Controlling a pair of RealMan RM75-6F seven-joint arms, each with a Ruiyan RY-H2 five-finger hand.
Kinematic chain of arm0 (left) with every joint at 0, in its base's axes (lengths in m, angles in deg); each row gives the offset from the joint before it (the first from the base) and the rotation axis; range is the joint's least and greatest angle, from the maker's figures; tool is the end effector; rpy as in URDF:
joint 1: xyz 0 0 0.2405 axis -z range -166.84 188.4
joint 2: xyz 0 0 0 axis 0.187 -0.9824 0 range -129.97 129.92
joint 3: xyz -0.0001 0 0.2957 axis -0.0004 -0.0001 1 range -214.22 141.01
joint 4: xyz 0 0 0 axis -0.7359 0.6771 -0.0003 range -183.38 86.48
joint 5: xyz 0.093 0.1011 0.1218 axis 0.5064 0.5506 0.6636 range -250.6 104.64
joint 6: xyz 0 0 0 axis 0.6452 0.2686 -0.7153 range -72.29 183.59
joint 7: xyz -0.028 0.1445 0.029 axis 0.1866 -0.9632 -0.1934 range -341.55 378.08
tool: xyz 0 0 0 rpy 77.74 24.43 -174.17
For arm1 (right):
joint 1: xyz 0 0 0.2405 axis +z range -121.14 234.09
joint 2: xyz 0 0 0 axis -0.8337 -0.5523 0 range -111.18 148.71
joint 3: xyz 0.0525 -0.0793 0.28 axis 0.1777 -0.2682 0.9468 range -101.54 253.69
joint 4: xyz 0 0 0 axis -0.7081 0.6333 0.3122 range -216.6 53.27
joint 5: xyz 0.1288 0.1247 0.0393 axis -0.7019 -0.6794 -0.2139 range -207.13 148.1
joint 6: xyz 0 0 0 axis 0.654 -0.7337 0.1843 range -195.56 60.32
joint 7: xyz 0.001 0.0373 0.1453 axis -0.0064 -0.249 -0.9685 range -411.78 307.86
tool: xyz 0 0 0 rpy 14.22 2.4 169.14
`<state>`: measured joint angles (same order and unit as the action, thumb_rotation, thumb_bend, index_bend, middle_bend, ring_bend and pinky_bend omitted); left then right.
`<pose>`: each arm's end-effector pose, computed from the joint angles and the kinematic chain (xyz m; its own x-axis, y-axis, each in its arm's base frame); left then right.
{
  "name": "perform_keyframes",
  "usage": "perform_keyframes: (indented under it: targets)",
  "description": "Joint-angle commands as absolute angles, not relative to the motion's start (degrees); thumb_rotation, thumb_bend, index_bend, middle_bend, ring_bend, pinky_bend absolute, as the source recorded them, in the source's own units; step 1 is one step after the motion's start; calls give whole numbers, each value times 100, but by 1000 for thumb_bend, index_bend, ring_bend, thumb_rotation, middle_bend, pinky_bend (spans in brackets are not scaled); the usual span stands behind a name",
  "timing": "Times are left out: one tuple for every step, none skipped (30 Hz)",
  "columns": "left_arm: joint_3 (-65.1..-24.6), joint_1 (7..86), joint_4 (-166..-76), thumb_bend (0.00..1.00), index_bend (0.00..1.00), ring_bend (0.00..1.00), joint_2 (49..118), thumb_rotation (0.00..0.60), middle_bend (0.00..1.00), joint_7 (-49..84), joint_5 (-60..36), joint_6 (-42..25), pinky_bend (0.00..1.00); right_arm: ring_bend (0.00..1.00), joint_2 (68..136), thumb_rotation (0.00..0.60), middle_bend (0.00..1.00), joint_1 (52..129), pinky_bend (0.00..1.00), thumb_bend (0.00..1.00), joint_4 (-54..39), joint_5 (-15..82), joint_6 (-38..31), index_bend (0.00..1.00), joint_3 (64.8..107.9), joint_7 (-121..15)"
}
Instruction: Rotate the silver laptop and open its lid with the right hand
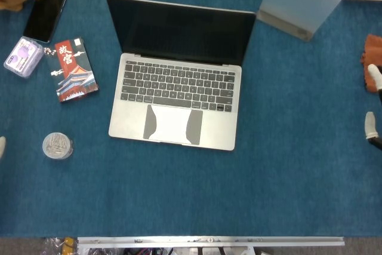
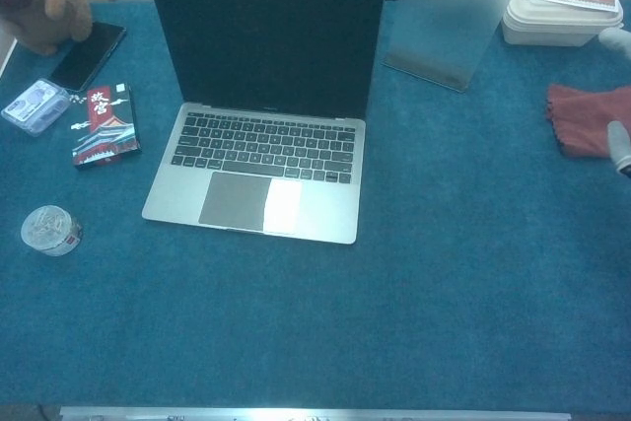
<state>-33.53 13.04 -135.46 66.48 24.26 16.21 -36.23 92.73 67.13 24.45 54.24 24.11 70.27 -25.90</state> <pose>-0.3501 0.1541 0.1923 0.3508 0.0056 0.9364 0.9362 -0.0236 -0.3506 -0.2749 -0.1845 0.1295 0.4512 -0.0377 0.8916 -0.8911 -0.0733 0.4479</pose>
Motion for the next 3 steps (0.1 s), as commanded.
perform_keyframes:
  targets:
    - [-3386,1289,-13522,318,77,0,6669,529,44,2448,1630,-3644,0,0,9251,510,109,6649,32,531,2454,5469,2412,0,7056,-2581]
    - [-3392,1285,-13517,318,77,0,6675,529,44,2452,1635,-3641,0,0,9243,510,109,6626,32,531,2462,5478,2414,0,7066,-2571]
    - [-3398,1284,-13511,318,77,0,6679,530,44,2461,1647,-3632,0,0,9235,510,109,6596,32,531,2474,5488,2421,0,7087,-2571]
